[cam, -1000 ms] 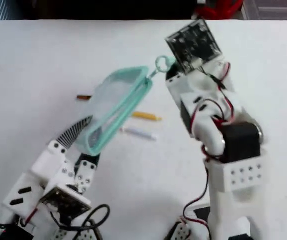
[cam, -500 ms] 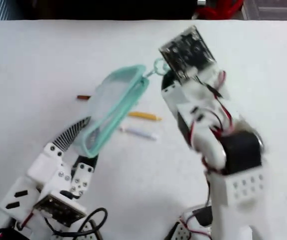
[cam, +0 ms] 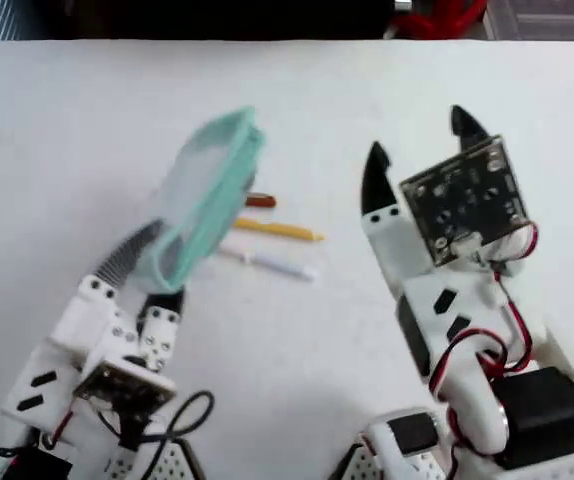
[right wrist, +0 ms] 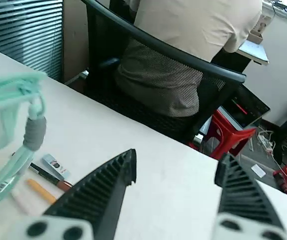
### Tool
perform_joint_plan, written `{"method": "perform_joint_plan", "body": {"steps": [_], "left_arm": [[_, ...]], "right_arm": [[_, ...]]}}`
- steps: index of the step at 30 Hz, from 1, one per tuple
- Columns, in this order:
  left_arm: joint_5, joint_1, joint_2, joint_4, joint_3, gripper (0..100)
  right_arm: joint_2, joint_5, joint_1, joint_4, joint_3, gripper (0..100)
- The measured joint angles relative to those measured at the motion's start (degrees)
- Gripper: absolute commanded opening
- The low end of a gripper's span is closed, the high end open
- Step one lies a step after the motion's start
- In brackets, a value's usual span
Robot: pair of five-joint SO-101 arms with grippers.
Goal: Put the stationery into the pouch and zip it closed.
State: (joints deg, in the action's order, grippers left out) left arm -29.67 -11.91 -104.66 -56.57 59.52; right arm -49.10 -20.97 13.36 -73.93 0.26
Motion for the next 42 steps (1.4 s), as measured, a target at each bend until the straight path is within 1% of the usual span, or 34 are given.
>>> {"method": "perform_joint_plan", "body": {"steps": [4,7,10,14,19,22,24,26,29,32,36,42], "left_arm": [[0.0,4.04,-0.09,0.0,-1.05,2],[0.0,5.8,-0.09,-0.18,-1.14,2],[0.0,8.09,-0.09,-2.29,-1.14,2],[0.0,11.25,-0.09,-5.54,-1.14,2],[0.0,18.2,-0.09,-6.86,-0.79,2],[0.0,22.33,0.35,-6.86,0.97,2],[0.0,24.09,0.62,-6.86,1.85,2],[0.0,25.41,0.26,-6.86,2.73,2],[0.0,26.99,0.44,-6.86,4.22,2],[0.0,28.66,0.7,-6.86,4.92,2],[0.0,29.63,0.53,-6.86,4.92,2],[0.0,29.8,0.53,-6.86,4.92,2]], "right_arm": [[8.97,-0.62,-2.2,0.0,0.18,25.5],[17.05,-4.4,-2.46,-1.49,0.26,25.5],[24.97,-6.86,-2.02,-1.67,0.35,25.5],[34.29,-9.58,0.53,-0.09,3.25,25.4],[40.35,-14.68,3.69,9.05,13.1,25.2],[41.85,-18.64,6.24,16.7,21.19,20.6],[42.73,-21.36,8.7,20.92,26.11,16.9],[43.96,-22.86,11.34,24.53,29.27,15.2],[46.95,-23.56,13.71,27.43,29.71,18.1],[51.78,-24.7,14.24,27.52,29.01,22.8],[58.64,-29.1,14.77,23.74,24.7,22.1],[63.82,-30.51,15.12,22.68,19.69,21.9]]}}
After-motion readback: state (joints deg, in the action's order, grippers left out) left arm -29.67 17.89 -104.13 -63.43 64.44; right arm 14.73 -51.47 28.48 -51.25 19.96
